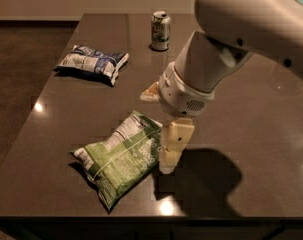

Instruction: Pick green jalapeno chip bag

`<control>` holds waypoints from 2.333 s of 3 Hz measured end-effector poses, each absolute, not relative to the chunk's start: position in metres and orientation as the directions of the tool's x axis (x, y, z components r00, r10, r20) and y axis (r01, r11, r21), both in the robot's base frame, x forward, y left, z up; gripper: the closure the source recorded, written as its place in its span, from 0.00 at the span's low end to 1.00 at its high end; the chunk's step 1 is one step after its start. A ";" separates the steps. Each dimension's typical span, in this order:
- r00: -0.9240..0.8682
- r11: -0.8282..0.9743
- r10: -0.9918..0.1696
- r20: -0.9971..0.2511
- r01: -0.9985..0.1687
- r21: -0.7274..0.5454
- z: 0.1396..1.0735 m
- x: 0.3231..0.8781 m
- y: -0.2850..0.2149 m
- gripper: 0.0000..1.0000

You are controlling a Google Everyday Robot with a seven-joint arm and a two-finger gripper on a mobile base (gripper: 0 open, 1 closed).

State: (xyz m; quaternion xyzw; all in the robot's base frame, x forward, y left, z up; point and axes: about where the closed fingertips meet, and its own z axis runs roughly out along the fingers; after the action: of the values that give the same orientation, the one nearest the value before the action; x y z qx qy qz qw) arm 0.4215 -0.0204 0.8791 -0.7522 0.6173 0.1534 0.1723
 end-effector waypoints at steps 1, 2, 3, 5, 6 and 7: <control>0.209 -0.197 -0.875 -0.437 -0.978 -0.073 0.862 0.422 -0.014 0.00; 0.228 -0.223 -0.881 -0.414 -0.973 -0.062 0.845 0.419 -0.010 0.00; 0.230 -0.234 -0.883 -0.410 -0.971 -0.042 0.838 0.418 -0.001 0.17; 0.190 -0.211 -0.877 -0.442 -0.977 0.000 0.858 0.421 0.005 0.64; 0.154 -0.175 -0.882 -0.446 -0.985 0.007 0.878 0.430 -0.005 0.87; 0.124 -0.138 -0.883 -0.452 -0.990 -0.002 0.904 0.444 -0.017 1.00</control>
Offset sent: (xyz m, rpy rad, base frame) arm -0.0051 0.0137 -0.0545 -0.0649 0.0107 0.0675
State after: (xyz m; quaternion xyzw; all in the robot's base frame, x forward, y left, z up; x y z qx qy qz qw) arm 0.4443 -0.0171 0.9041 -0.7338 0.6383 0.1747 0.1532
